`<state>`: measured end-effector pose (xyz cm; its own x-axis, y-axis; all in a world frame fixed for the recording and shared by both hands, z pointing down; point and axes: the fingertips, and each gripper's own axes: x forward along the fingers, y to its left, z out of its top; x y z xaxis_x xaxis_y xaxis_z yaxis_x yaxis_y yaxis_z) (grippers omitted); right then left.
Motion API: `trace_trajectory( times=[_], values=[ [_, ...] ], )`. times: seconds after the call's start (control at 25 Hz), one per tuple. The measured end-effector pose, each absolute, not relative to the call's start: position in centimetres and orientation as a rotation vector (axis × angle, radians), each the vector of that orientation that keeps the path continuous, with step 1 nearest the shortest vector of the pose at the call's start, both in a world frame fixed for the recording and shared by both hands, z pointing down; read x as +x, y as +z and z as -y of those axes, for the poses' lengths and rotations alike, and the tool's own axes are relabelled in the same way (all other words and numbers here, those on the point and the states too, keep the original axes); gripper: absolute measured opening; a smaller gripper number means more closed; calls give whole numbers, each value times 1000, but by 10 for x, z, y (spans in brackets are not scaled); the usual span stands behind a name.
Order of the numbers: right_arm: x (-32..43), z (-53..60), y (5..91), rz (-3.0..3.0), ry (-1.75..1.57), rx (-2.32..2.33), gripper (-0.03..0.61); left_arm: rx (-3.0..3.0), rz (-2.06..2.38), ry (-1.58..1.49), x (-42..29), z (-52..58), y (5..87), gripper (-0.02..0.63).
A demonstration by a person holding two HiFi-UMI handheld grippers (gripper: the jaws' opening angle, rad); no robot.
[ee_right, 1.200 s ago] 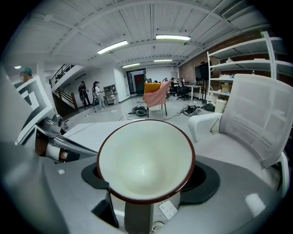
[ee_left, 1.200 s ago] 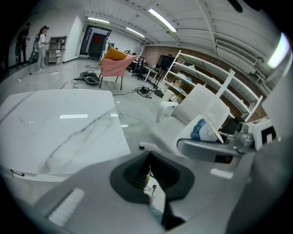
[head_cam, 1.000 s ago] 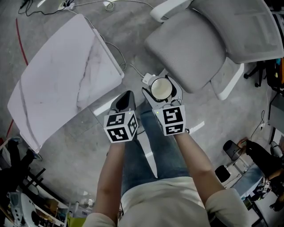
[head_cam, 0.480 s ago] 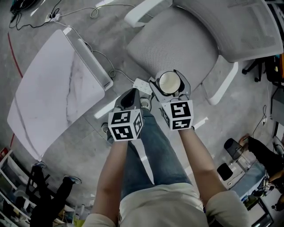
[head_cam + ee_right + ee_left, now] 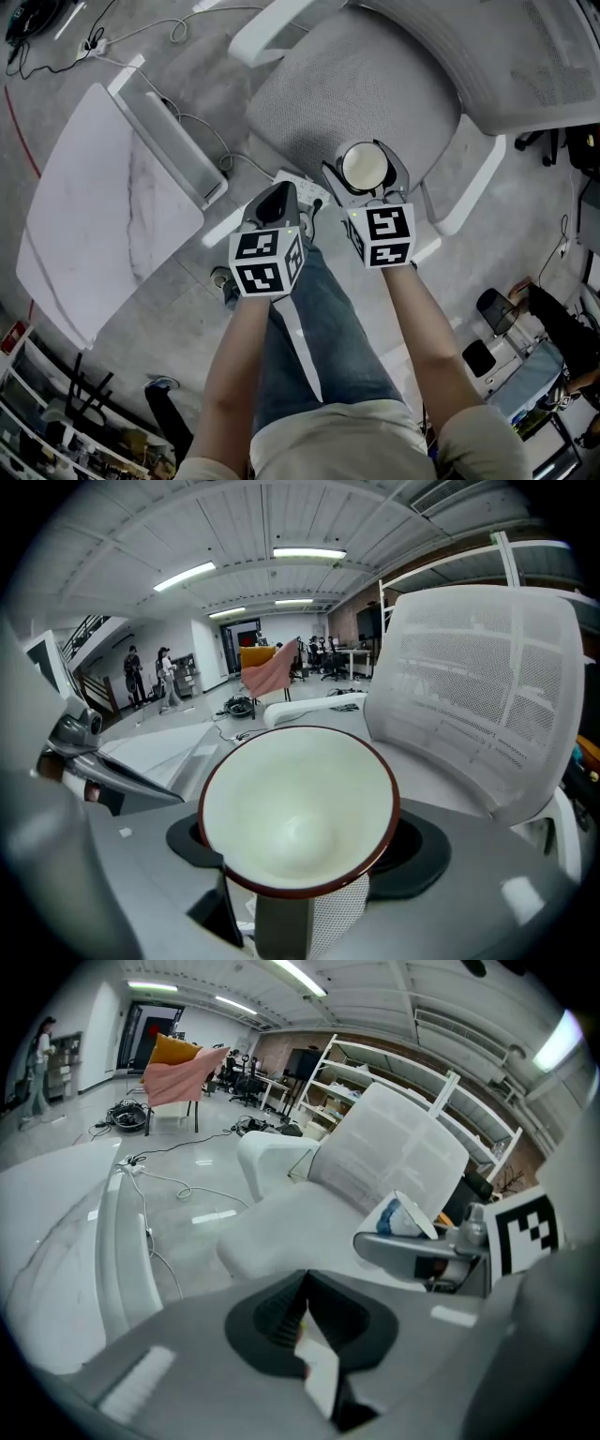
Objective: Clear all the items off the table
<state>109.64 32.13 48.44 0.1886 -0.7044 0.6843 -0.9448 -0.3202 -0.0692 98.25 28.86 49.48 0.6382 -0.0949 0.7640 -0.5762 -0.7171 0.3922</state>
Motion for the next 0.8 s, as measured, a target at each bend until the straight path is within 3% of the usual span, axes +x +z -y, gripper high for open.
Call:
trace_trajectory(
  times=[0.8],
  values=[
    [1183,-294,573,1467,928,2106,402,2202,439,1077,1039,-281,552,9]
  ],
)
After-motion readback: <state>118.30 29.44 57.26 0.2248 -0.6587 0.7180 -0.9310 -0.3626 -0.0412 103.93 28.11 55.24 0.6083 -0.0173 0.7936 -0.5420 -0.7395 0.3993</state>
